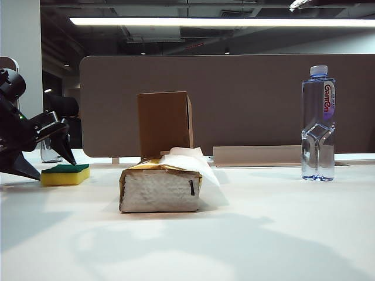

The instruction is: Move the sponge from left to right to wipe the table, avoiding obstacles on the table, and finally reaching the bottle of mineral water.

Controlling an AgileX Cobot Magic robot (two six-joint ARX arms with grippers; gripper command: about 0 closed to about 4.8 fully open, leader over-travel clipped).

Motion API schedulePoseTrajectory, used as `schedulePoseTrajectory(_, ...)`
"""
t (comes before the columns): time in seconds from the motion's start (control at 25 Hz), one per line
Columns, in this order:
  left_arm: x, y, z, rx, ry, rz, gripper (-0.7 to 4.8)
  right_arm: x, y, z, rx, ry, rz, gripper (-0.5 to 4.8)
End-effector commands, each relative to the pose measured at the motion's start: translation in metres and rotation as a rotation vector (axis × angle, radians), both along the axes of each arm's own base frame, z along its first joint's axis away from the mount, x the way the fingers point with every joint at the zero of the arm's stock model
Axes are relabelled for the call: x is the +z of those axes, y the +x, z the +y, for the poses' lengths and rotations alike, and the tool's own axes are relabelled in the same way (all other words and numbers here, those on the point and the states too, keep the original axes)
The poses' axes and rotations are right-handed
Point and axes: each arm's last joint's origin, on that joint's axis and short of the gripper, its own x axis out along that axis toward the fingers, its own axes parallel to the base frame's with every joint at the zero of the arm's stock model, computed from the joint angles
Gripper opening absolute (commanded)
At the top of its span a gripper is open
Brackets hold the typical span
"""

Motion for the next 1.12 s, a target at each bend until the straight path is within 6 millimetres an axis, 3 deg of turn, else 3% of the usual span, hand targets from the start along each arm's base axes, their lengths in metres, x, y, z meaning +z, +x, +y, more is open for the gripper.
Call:
schedulePoseTrajectory(0.04,-0.004,0.002,-0.006,-0.012,0.008,0.005,4.79,0.003,0.000,0.000,0.007,0.008,-0.021,3.88)
schedulePoseTrajectory(0.44,-0.010,0.001,-0.010,0.001,0.038,0.043,4.79,0.003,0.000,0.000,0.007,0.008,-0.019,3.88)
schedulePoseTrajectory(0.64,-0.012,-0.001,-0.010,0.015,0.056,0.069,3.67,0.003,0.000,0.000,0.005,0.007,-0.020,3.88)
schedulePoseTrajectory(0.76,-0.012,-0.001,-0.010,0.013,0.056,0.071,3.60,0.003,0.000,0.000,0.004,0.006,-0.020,3.88)
schedulePoseTrajectory(0.88,-0.013,-0.002,-0.010,0.014,0.056,0.082,2.89,0.003,0.000,0.000,0.003,0.006,-0.021,3.88)
schedulePoseTrajectory(1.04,-0.014,-0.002,-0.009,0.034,0.085,0.097,2.54,0.004,0.000,0.000,0.003,0.007,-0.024,3.88)
schedulePoseTrajectory(1.12,-0.014,-0.002,-0.009,0.034,0.085,0.096,2.04,0.005,0.000,0.000,0.001,0.007,-0.027,3.88)
